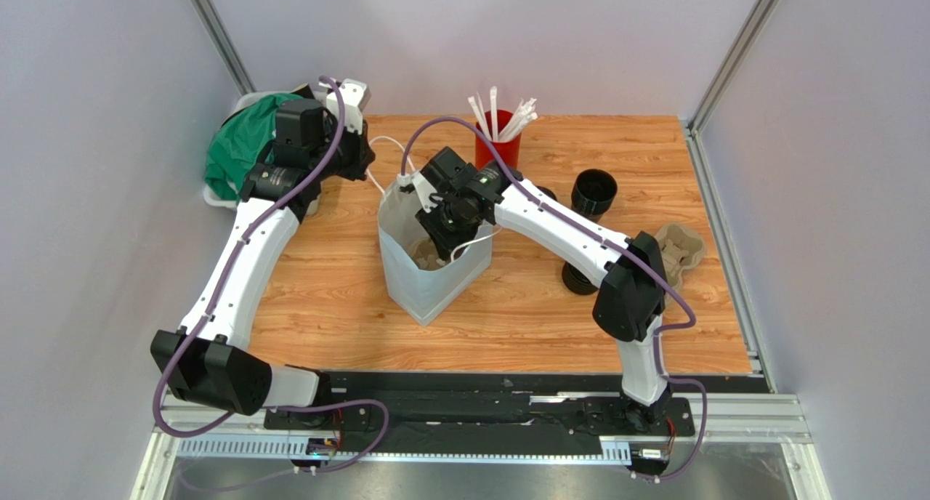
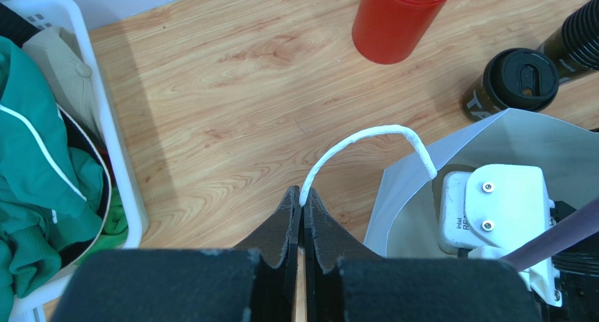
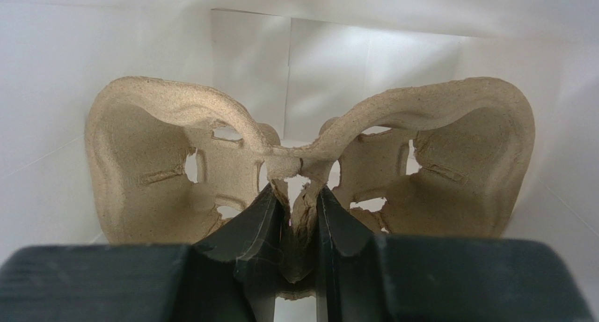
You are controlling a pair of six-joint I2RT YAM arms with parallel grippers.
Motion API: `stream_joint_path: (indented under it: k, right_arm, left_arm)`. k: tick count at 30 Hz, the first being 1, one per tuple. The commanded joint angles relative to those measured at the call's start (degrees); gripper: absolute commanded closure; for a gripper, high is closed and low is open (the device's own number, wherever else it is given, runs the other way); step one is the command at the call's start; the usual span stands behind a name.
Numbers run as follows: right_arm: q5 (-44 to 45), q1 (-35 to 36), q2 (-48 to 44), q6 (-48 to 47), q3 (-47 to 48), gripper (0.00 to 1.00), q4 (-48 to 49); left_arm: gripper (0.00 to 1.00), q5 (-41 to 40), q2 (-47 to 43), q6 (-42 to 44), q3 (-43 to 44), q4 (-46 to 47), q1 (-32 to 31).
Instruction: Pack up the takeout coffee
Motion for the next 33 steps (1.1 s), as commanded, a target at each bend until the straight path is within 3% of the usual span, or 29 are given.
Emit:
stream_joint_path:
  k: [1, 21, 33]
  right_arm:
    - [1.43, 0.45, 0.86, -2.30, 2.92, 0.78, -2.66]
    - [4.69, 0.89, 4.64, -3.09, 3.72, 0.77, -5.12]
    - [4.77, 0.89, 5.87, -3.44, 5.30, 0.61, -6.79]
  left_arm:
    - [0.96, -2.25, 0.88, -0.82, 1.17, 2.85, -0.12]
    - [0.94, -2.43, 1.67, -0.82, 0.73, 3.55, -0.12]
    - [0.87, -1.99, 1.23, -0.82, 0.38, 3.82, -0.12]
